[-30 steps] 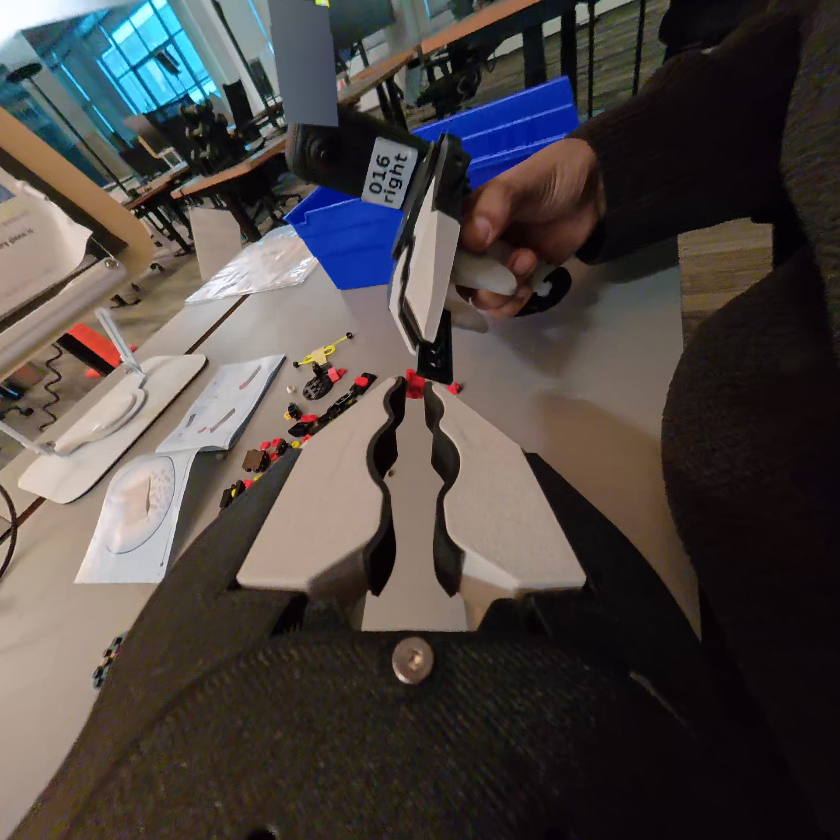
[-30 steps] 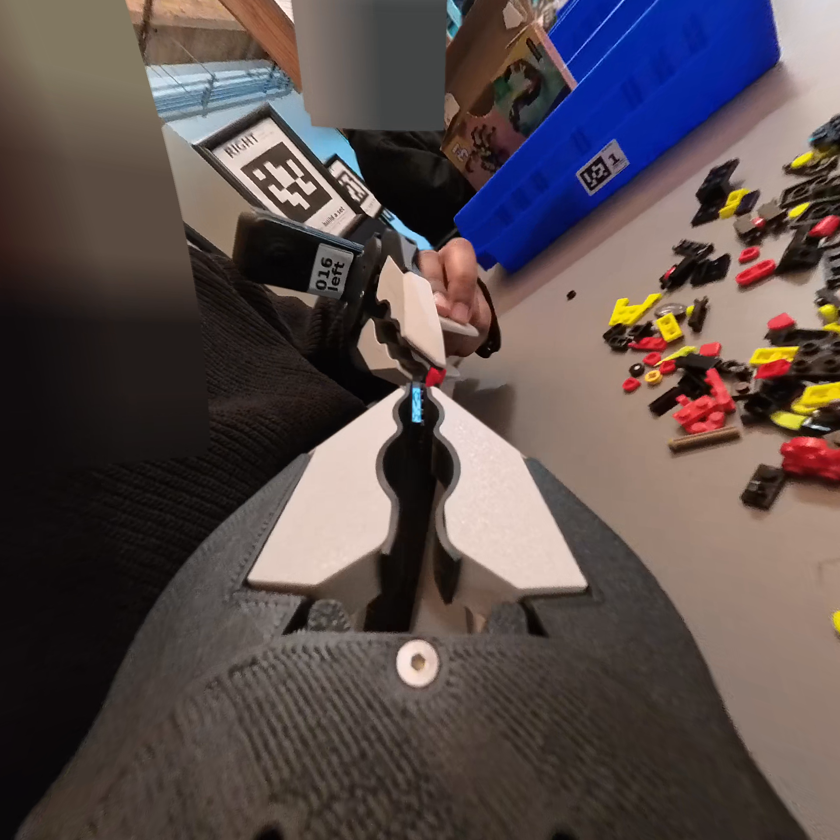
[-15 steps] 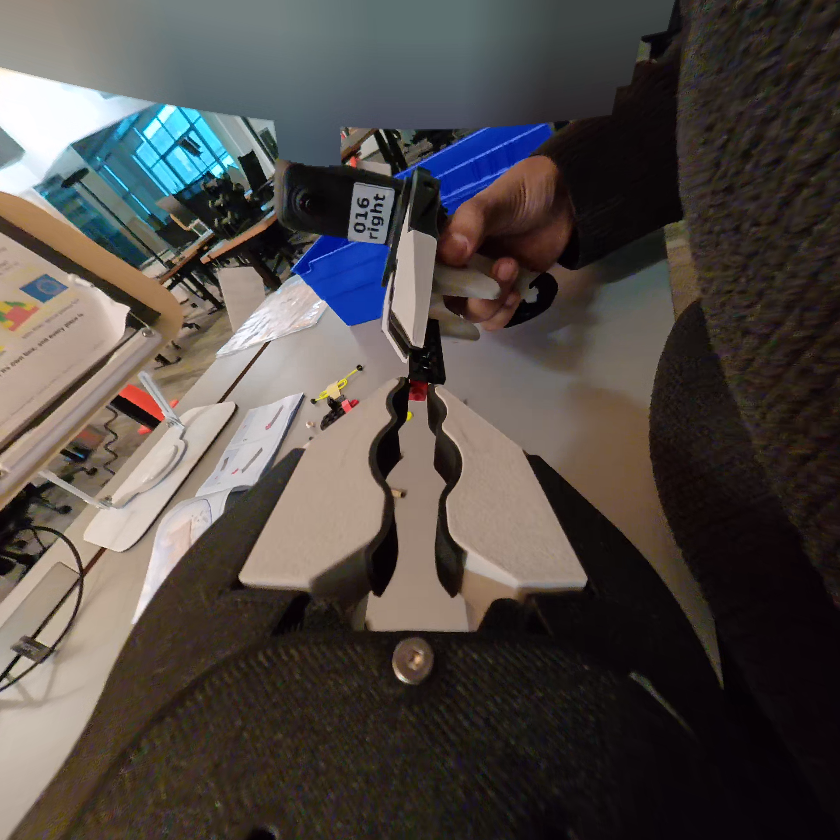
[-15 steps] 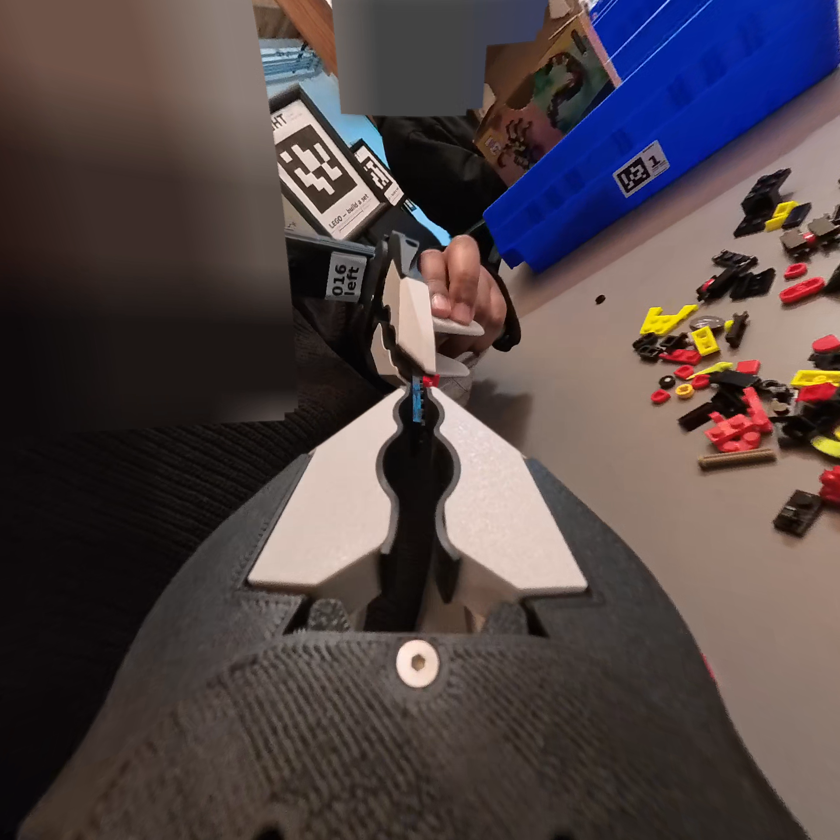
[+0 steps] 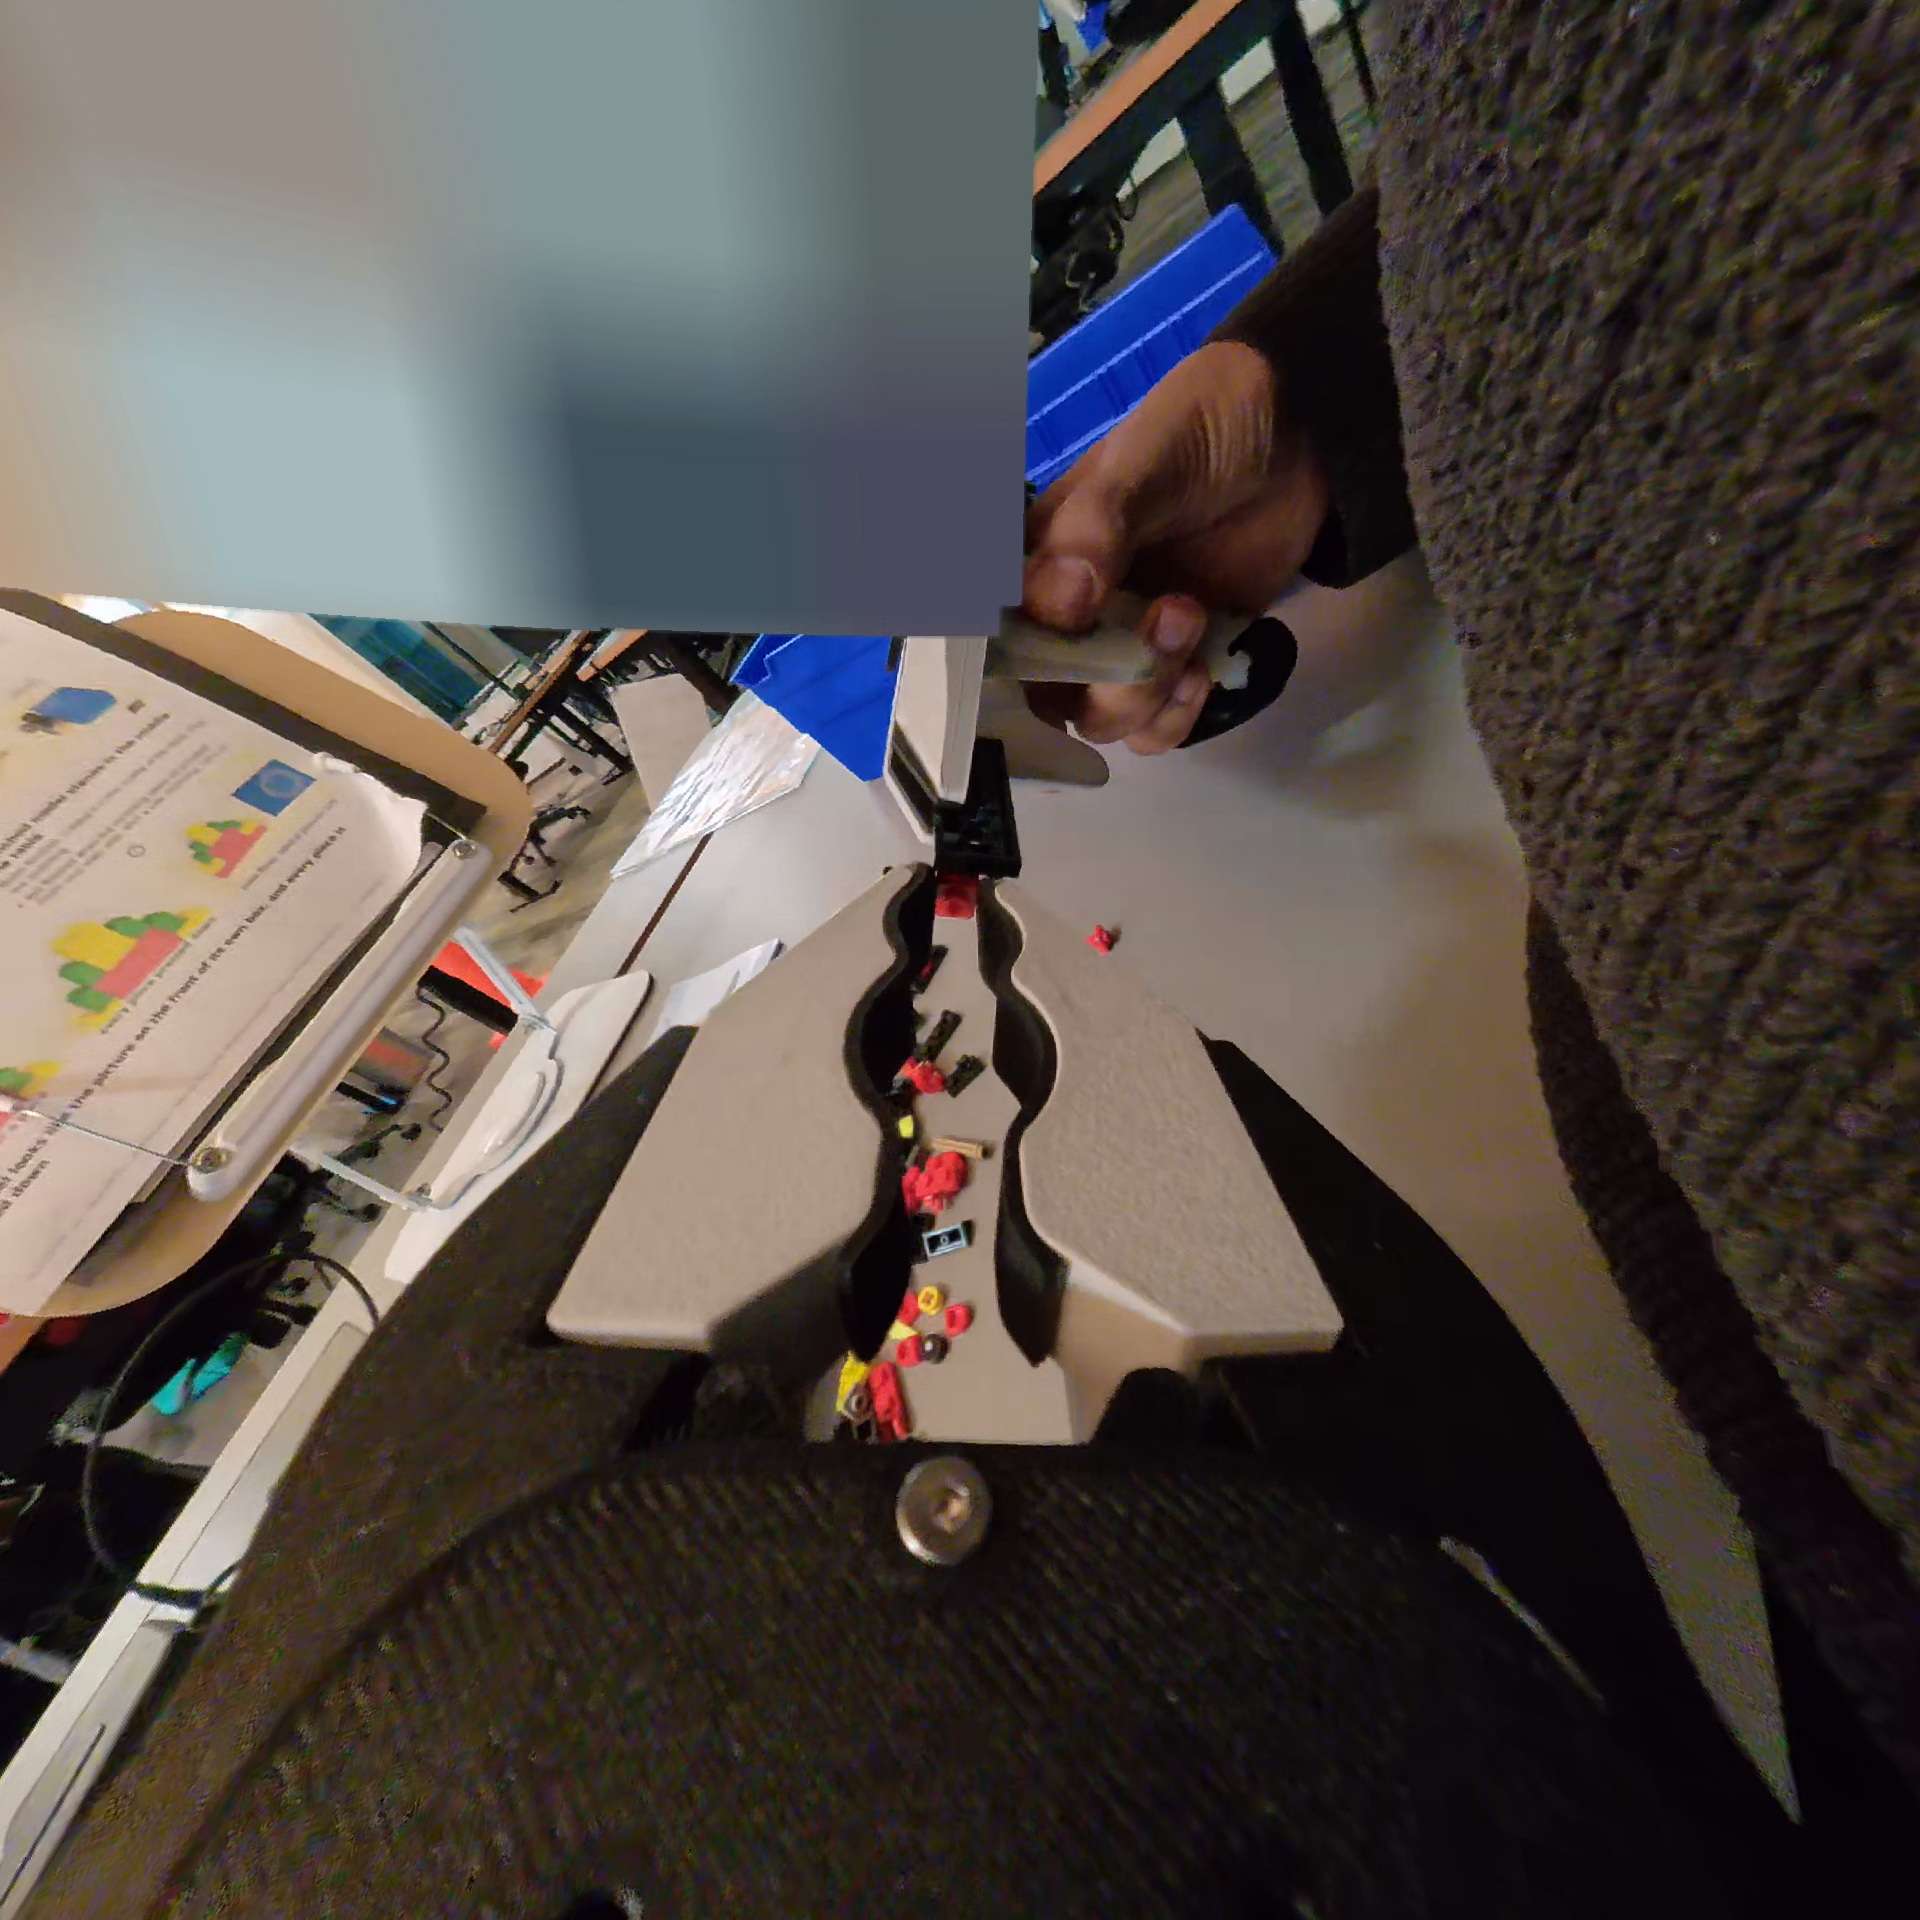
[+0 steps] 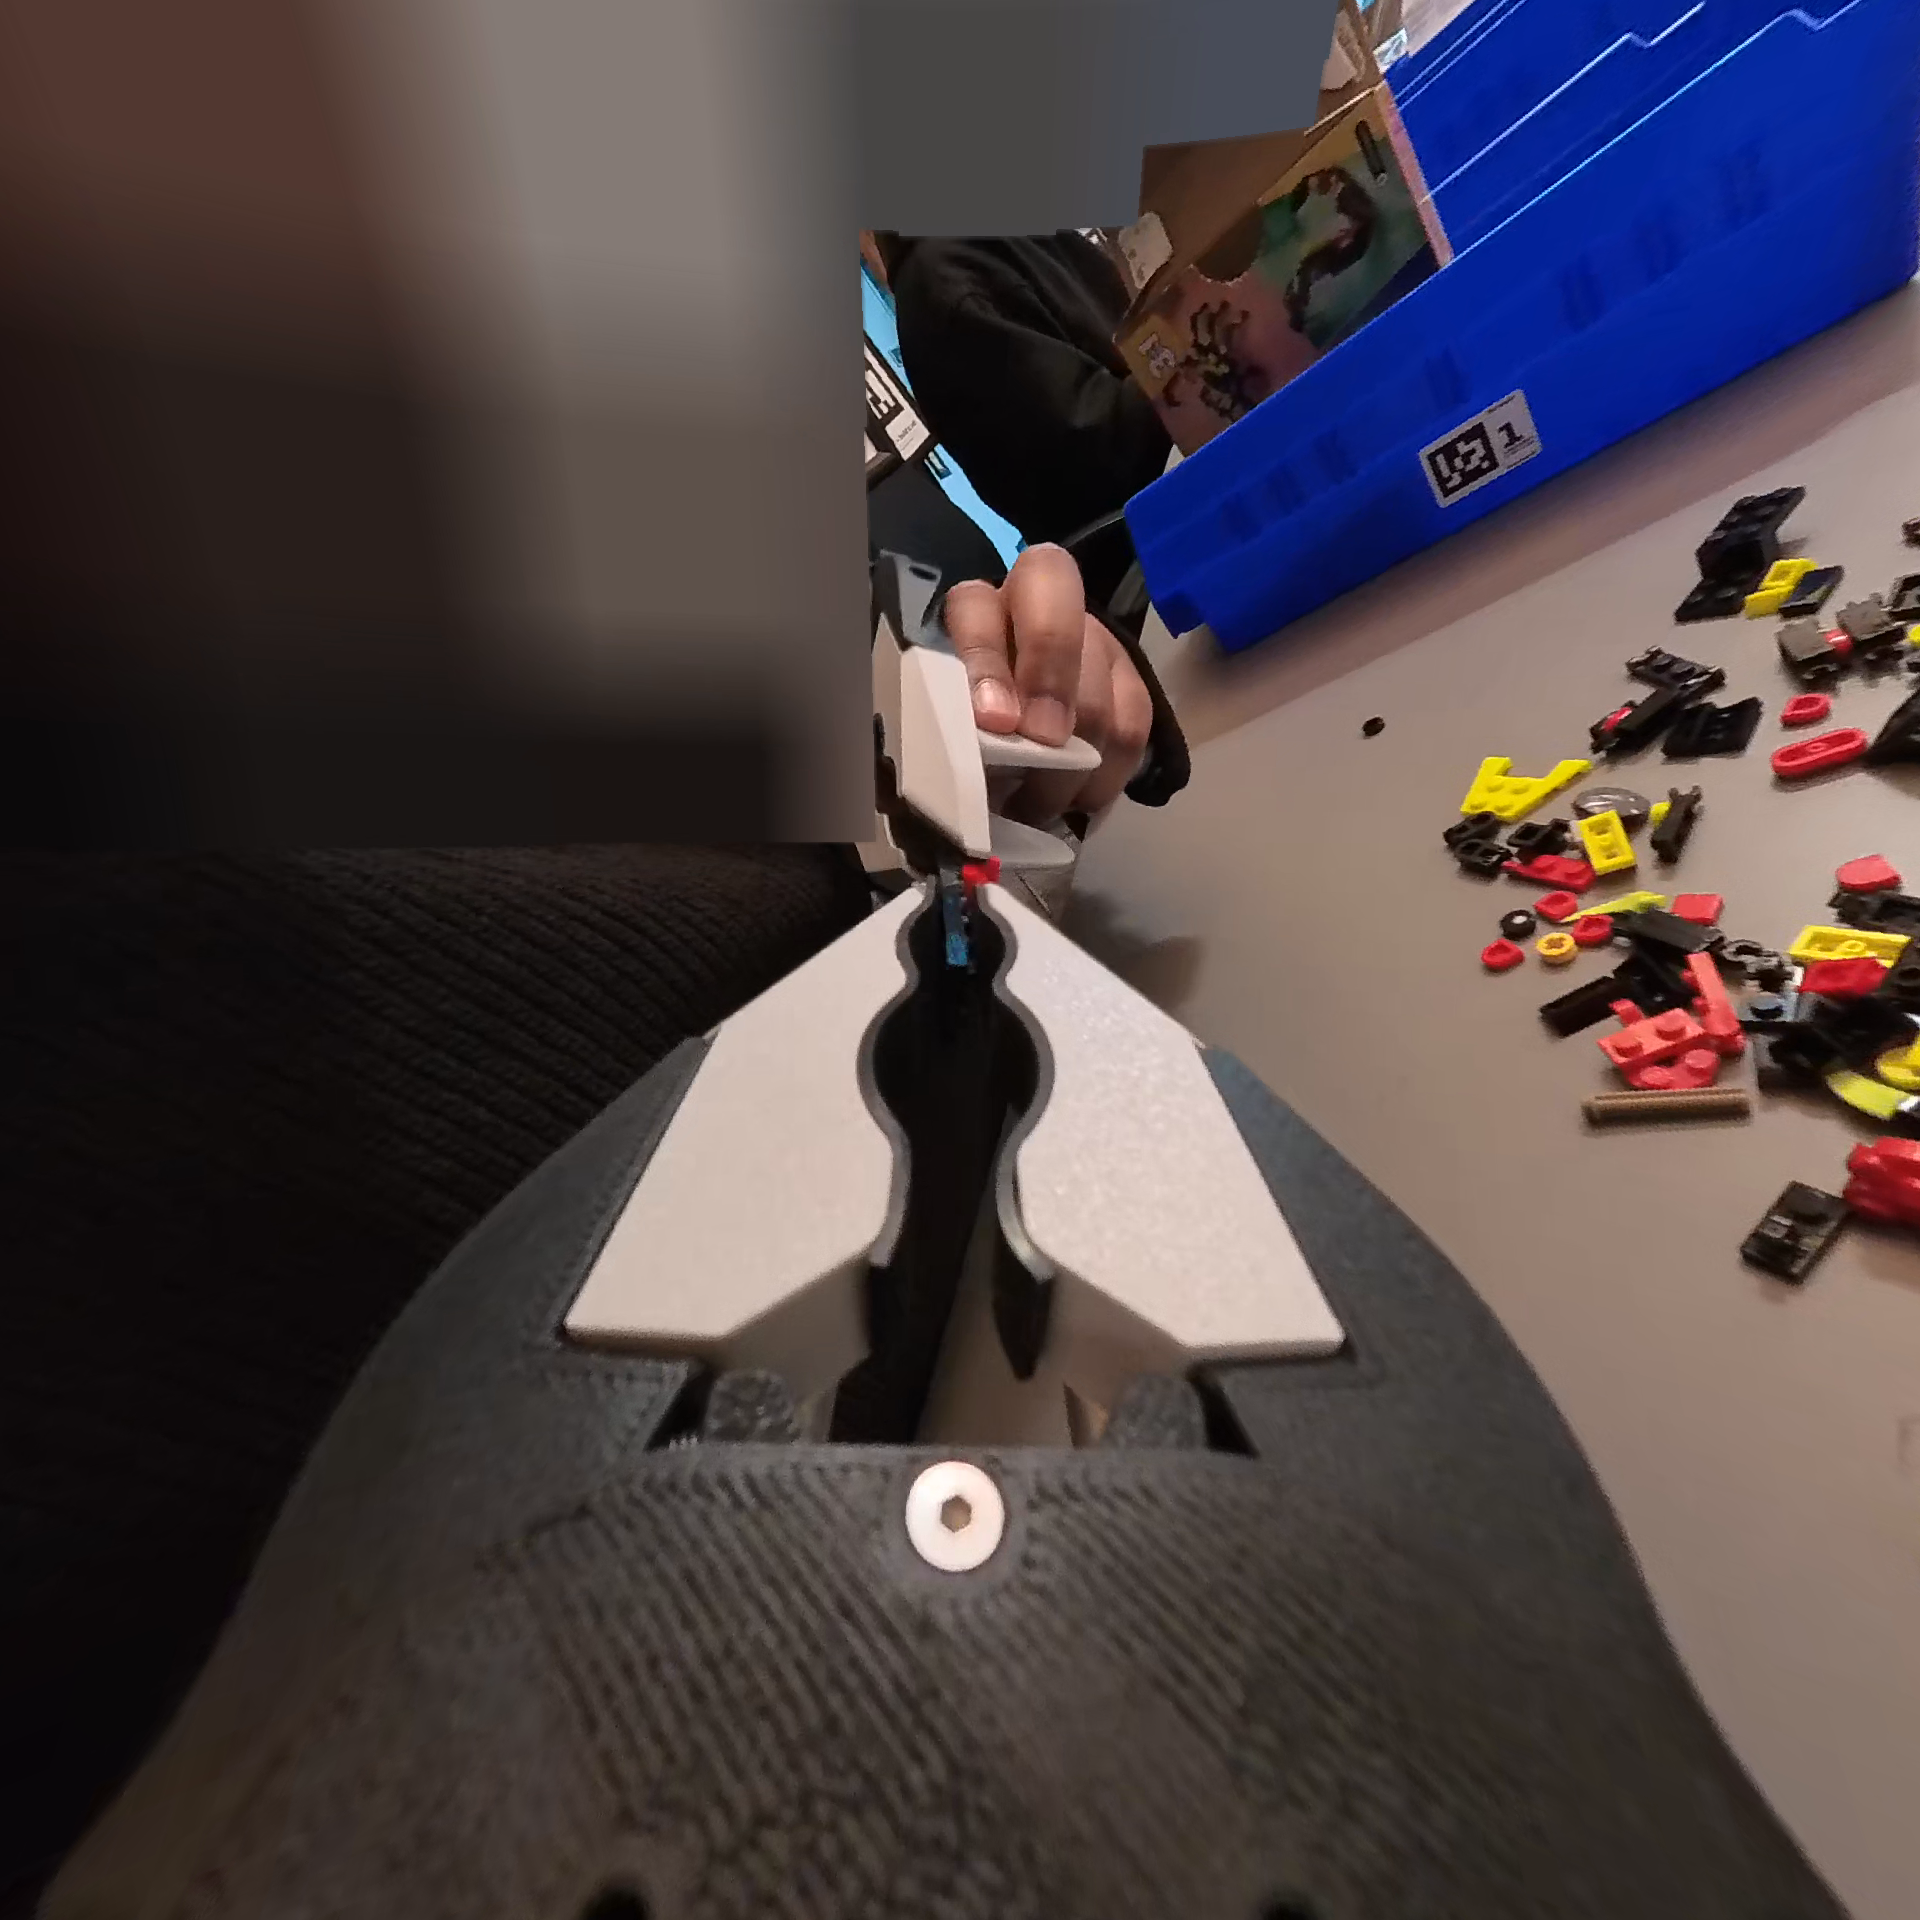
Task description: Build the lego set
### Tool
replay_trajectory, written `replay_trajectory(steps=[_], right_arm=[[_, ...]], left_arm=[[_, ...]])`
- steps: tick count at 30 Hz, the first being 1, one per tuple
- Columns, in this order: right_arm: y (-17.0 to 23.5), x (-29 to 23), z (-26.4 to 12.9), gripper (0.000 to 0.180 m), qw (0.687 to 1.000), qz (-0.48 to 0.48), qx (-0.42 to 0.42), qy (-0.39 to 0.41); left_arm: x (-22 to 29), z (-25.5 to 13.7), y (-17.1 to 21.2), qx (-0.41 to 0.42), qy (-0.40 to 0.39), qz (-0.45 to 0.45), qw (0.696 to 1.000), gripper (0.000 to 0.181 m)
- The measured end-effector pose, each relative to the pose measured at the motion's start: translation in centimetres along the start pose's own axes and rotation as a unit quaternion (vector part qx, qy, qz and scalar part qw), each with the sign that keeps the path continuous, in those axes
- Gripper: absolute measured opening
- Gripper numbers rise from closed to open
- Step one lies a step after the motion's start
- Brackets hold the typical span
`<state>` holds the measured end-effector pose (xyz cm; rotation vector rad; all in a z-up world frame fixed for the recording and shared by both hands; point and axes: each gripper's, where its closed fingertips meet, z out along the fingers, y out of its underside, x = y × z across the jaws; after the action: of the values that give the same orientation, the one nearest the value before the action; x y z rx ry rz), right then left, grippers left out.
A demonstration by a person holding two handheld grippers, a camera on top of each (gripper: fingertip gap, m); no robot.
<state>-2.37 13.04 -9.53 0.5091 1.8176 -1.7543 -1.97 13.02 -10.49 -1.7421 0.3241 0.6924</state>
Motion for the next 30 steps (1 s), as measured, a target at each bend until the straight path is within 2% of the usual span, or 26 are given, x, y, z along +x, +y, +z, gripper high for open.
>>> replay_trajectory(steps=[18, 24, 30], right_arm=[[0.2, -0.1, -0.4, 0.003, 1.0, 0.0, -0.017, 0.011], [0.1, -0.8, -0.4, 0.003, 0.996, 0.06, 0.011, -0.059], [-0.6, -2.4, -0.3, 0.003, 0.99, 0.058, 0.036, -0.121]], left_arm=[[0.1, 0.0, -0.3, 0.007, -0.001, -0.003, 1.0, 0.005], [0.3, -0.1, -1.1, 0.03, 0.01, -0.028, 0.999, 0.005], [0.0, -0.7, -3.2, 0.078, 0.01, -0.071, 0.994, 0.004]])
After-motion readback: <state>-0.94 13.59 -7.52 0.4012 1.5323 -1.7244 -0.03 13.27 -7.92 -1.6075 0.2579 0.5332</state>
